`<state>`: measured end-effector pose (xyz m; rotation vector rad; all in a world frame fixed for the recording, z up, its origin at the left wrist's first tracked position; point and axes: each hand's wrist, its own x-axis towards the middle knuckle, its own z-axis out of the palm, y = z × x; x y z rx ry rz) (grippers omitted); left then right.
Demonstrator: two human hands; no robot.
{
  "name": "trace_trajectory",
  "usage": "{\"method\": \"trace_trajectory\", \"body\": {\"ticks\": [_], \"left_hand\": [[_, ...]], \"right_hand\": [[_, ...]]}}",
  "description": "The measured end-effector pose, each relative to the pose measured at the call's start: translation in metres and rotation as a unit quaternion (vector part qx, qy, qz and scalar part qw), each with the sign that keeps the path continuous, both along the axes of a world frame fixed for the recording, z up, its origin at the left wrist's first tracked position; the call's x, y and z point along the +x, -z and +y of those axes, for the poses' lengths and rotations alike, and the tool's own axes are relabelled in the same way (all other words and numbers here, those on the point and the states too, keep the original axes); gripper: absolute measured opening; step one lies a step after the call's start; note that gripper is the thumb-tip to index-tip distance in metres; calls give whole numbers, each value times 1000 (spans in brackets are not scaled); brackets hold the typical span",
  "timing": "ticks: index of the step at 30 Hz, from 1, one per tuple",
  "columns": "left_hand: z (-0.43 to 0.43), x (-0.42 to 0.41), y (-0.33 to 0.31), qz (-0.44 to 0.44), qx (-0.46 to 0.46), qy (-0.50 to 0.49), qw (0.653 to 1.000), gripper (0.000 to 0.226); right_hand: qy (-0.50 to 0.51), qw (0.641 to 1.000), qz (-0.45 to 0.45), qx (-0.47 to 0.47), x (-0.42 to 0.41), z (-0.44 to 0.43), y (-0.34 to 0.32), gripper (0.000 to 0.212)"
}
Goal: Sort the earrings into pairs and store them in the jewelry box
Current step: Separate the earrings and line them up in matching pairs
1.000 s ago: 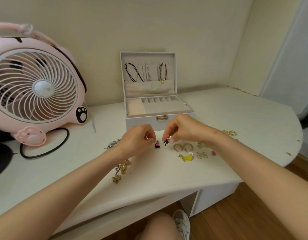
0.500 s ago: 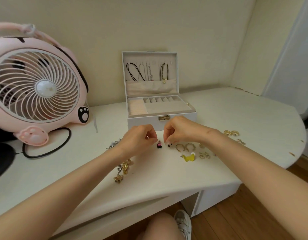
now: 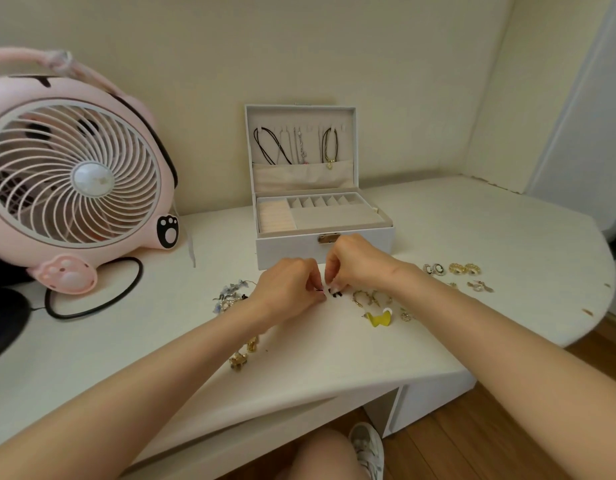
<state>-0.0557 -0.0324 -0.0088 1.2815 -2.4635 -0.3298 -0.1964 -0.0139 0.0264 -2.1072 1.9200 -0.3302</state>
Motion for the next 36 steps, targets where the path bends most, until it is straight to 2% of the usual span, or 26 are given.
{"method": "trace_trajectory", "body": {"ticks": [3, 7, 20, 27, 36], "left_hand": [[-1, -2, 0, 4, -8, 2, 1000, 18], [-3, -6, 0, 8, -19, -6, 1000, 19], [-1, 4, -1, 19, -33, 8, 999, 17], [-5, 40, -17, 35, -49, 12, 998, 9], [-18, 91, -23, -3, -11, -59, 998, 8]], "right_hand": [[-1, 1000, 14, -16, 0, -3, 1, 24], [7, 999, 17, -37, 1, -8, 5, 15], [36, 998, 12, -45, 1, -5, 6, 13], [10, 996, 12, -87, 8, -3, -7, 15], [-76, 992, -48, -85, 49, -6, -5, 10]]}}
